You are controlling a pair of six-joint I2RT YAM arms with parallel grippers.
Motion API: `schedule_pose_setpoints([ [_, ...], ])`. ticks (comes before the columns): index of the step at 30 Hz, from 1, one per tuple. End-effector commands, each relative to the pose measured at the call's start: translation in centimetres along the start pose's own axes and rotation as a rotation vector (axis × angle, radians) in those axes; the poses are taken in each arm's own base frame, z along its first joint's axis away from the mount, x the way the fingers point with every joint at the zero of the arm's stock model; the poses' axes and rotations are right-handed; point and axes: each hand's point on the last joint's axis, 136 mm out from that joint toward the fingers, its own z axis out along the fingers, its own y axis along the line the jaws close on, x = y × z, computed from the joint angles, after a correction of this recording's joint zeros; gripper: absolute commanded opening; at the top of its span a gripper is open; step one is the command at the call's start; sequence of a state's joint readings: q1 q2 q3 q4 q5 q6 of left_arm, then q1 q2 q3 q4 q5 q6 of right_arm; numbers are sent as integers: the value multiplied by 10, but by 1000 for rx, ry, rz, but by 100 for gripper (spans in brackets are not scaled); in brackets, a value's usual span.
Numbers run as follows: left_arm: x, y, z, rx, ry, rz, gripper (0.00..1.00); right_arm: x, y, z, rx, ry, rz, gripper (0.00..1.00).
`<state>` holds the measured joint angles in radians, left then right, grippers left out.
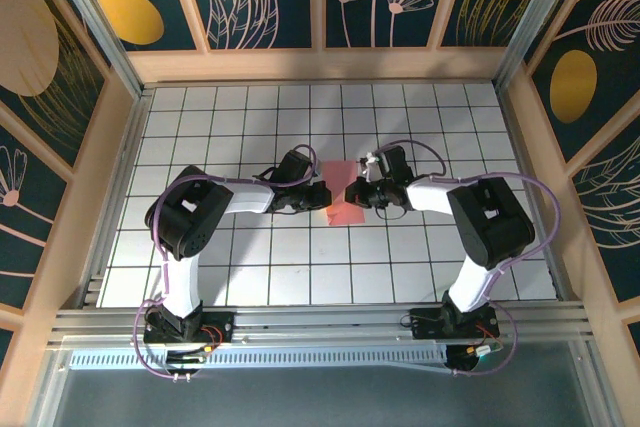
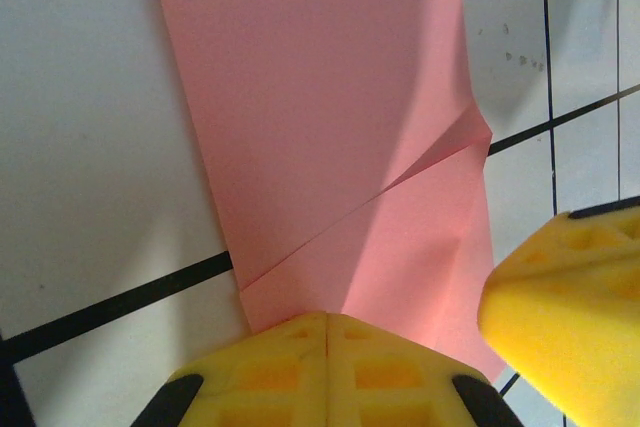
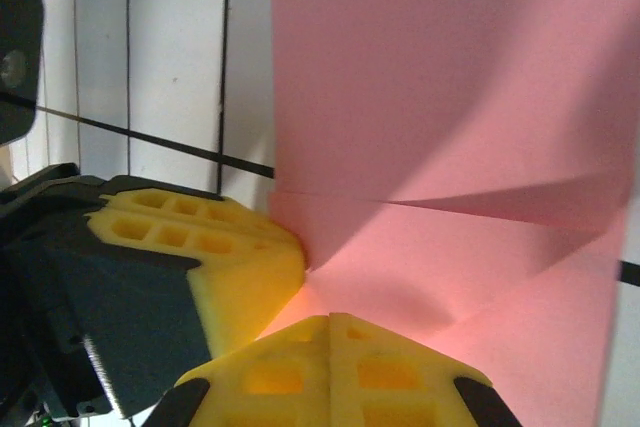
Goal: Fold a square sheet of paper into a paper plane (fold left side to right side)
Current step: Fold the triangle a second time at the center of the table.
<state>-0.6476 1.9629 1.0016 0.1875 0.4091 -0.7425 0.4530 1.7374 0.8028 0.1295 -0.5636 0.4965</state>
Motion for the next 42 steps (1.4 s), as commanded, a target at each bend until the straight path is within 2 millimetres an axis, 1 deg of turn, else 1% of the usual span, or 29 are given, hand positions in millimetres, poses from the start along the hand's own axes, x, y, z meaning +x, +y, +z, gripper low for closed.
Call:
schedule_pose_setpoints([
  [1, 4, 15, 7, -35, 3, -22, 6, -5, 2, 5, -12, -13, 8, 1],
  [5, 5, 14, 6, -33, 7, -17, 6, -15, -3, 8, 19, -26, 3, 1],
  [7, 5, 13, 6, -29, 10, -17, 6, -18, -9, 10, 37, -27, 13, 1],
  [12, 5, 11, 6, -21, 12, -11, 6, -15, -25, 14, 68, -14, 40, 1],
  [15, 2, 5, 3, -4, 7, -7, 7, -13, -35, 14, 94, -5, 61, 1],
  [20, -7, -18, -12, 59, -24, 19, 12, -1, -46, 17, 125, 36, 89, 0],
  [23, -14, -40, -30, 119, -55, 45, 14, 6, -47, 17, 124, 50, 100, 0],
  [24, -6, -37, -34, 120, -41, 39, 14, 7, -47, 17, 122, 52, 100, 0],
  [26, 2, -43, -41, 151, -23, 37, 14, 8, -46, 17, 116, 56, 99, 0],
  [28, 14, -49, -45, 201, 9, 21, 13, 9, -46, 18, 115, 60, 99, 0],
  [32, 44, -55, -42, 251, 98, -3, 11, 9, -44, 18, 113, 63, 94, 0],
  [34, 54, -56, -37, 249, 127, -1, 10, 10, -43, 19, 114, 67, 91, 0],
  [36, 58, -54, -32, 238, 138, -7, 10, 10, -43, 19, 114, 69, 89, 0],
  [42, 56, -45, -21, 208, 136, -19, 10, 12, -42, 20, 115, 73, 89, 0],
])
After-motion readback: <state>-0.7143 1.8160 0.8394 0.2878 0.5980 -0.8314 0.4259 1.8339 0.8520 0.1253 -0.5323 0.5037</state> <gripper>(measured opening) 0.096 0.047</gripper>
